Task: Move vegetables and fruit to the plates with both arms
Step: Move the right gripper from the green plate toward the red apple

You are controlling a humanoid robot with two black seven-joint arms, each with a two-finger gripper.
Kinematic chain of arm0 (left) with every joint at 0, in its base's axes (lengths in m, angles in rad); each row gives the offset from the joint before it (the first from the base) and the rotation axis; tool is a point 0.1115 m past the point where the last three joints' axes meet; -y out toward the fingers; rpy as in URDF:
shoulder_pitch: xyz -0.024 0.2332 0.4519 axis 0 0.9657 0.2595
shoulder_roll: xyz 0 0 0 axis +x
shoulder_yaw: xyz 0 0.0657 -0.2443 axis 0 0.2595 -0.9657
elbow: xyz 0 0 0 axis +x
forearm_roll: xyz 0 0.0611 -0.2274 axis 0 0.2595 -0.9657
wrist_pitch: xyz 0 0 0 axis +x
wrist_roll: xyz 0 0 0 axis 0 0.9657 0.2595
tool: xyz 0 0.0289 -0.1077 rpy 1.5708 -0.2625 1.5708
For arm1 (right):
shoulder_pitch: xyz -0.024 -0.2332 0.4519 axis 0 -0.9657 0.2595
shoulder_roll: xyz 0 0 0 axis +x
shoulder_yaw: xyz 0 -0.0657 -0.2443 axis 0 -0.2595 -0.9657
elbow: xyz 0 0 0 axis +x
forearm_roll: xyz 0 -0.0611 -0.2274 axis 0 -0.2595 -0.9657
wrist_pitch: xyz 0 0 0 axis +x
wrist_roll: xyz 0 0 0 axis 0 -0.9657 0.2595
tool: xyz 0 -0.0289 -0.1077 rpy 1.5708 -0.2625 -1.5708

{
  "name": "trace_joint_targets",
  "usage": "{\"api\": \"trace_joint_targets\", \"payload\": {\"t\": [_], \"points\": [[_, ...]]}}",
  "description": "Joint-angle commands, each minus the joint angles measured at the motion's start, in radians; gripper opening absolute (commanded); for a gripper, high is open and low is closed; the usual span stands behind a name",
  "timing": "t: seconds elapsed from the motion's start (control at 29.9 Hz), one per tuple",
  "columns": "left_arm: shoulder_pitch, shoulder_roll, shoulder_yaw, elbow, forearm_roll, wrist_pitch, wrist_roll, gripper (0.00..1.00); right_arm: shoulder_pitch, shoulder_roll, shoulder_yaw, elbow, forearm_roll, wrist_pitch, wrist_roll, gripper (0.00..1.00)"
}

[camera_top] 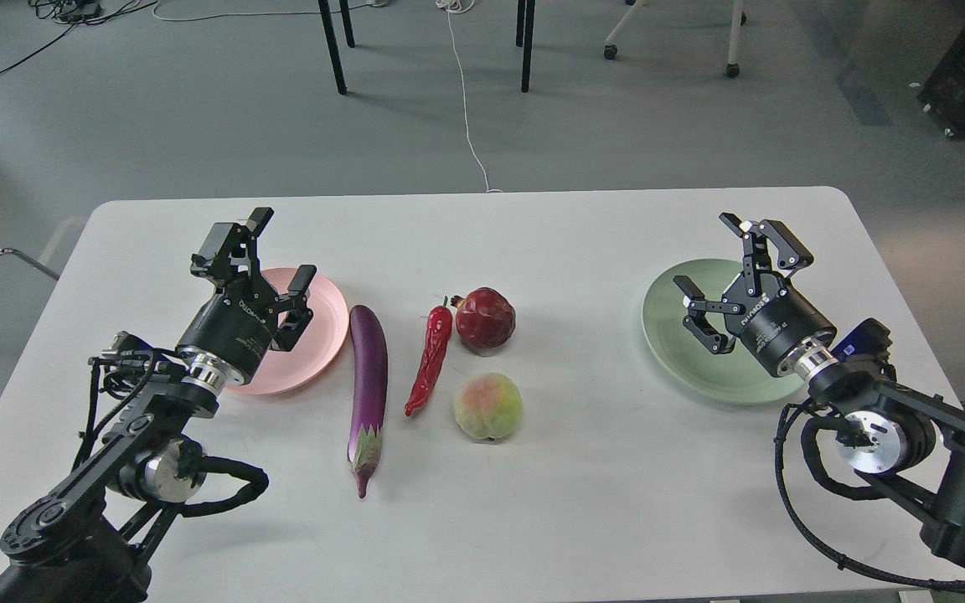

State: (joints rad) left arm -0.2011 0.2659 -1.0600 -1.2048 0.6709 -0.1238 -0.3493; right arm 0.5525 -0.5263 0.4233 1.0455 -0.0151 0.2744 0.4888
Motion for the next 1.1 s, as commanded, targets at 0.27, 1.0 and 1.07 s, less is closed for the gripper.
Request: {"api": "trace_joint_targets", "payload": {"t": [0.27, 1.0, 1.07], "points": [[-0.003, 0.001, 0.0, -0.004, -0.011, 0.003, -0.002, 0.99, 0.113, -0.053, -0.032, 0.008, -0.078, 0.005, 0.0, 0.97], [-0.004, 0.01, 0.0, -0.012, -0.008, 0.004, -0.053, 0.99, 0.937, 0.394, -1.101, -0.26, -1.031, -0.105, 0.0, 0.97], [-0.003, 0.012, 0.0, -0.018, -0.008, 0.004, -0.054, 0.99, 0.935, 0.455, -1.168, -0.307, -1.033, -0.139, 0.0, 0.97]]}}
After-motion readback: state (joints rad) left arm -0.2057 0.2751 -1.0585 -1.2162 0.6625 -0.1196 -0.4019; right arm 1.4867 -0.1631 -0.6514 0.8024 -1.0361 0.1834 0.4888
